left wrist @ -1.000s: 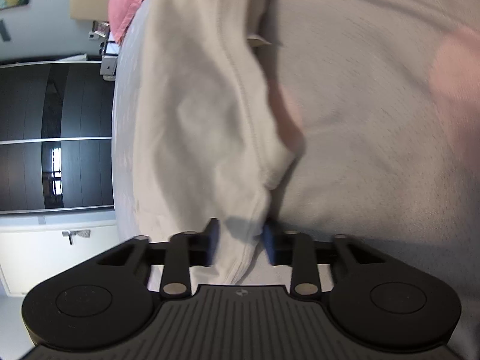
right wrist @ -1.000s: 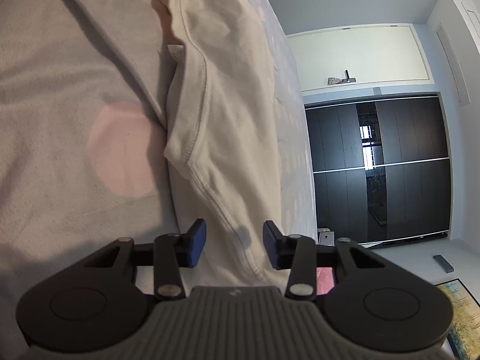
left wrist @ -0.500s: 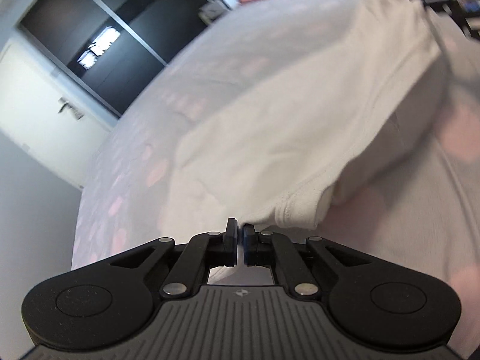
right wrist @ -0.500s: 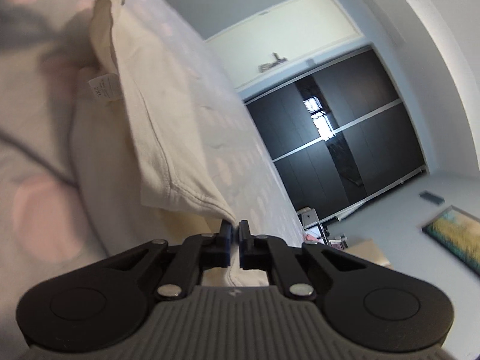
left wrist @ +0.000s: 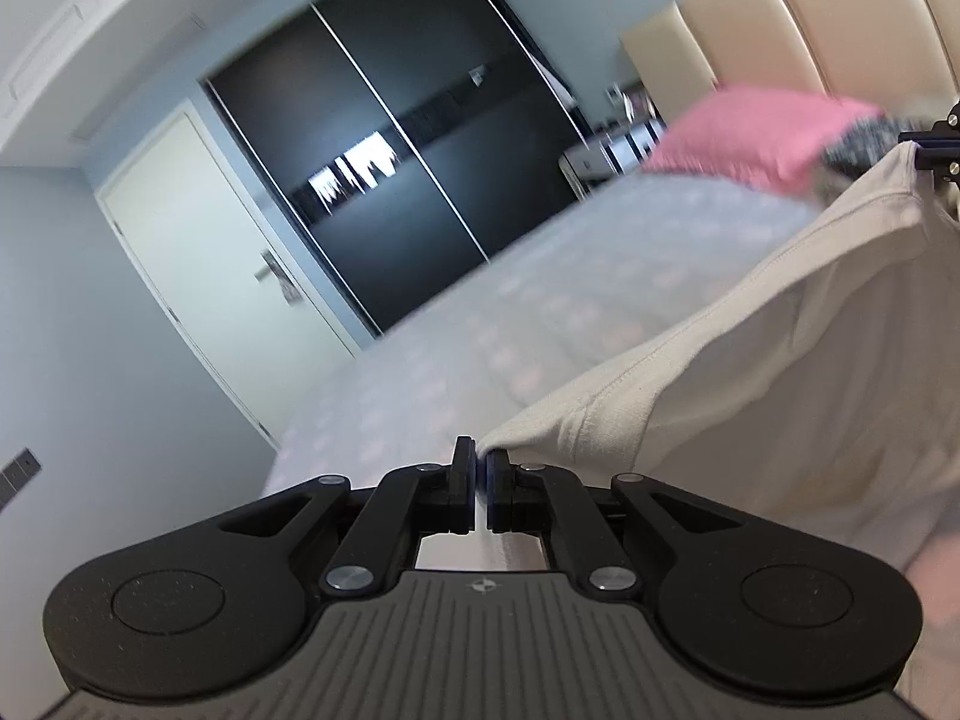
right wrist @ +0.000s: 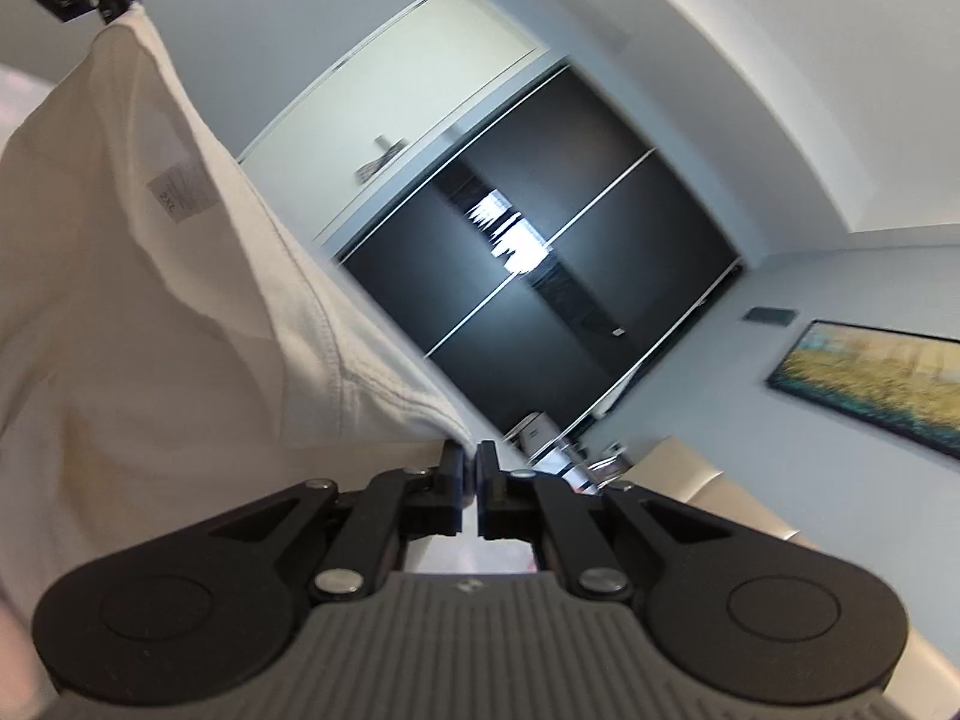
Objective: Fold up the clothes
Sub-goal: 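Lift the shirt with both grippers and shake it out in the air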
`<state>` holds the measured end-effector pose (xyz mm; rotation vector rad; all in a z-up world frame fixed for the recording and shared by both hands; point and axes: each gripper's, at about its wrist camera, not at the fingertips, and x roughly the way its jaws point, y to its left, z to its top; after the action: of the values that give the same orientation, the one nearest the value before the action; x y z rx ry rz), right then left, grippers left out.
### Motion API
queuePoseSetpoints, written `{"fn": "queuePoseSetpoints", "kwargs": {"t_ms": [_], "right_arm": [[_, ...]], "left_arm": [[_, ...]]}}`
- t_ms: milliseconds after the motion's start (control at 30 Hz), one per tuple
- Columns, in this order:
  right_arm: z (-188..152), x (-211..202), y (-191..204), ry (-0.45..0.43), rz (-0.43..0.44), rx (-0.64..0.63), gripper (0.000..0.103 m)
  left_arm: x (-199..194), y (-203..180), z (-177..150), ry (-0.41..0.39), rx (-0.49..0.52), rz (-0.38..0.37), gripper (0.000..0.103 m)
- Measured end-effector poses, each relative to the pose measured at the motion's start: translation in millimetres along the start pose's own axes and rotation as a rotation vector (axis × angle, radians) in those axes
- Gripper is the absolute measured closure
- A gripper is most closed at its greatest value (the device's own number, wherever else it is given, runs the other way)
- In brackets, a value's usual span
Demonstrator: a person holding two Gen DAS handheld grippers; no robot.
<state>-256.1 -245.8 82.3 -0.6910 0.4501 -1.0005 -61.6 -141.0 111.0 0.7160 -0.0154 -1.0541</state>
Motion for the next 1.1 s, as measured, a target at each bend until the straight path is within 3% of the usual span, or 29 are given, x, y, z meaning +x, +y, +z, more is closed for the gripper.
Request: {"fn": "queuePoseSetpoints", "kwargs": {"t_ms": [333,600,767,933,1100], "right_arm": [[109,-50,-139,-0.192,-0.171,0.152,0.099],[150,-141,-213,-0.343,-0.285,0.260,0.099],[166,-178,-235,-0.424,-0.293,0.333,0.099],[176,-170,-234,-0.437,-0.281,0.360,0.099],[168,-124,-207,-0.354,-0.208,0.362,0.099]], "left_arm": [[-97,64,113,-0.306,-0.129,0.107,0.102],[-198,82,154,-0.581,-0.161,0.157,0.102],[-218,91,165,-0.660,-0.182,0.177,0.102],[-235,98,176,-0.729,-0.198,0.198,0.102],[-193,97,168,-0.599,-0.167,0.188,0.102]]}}
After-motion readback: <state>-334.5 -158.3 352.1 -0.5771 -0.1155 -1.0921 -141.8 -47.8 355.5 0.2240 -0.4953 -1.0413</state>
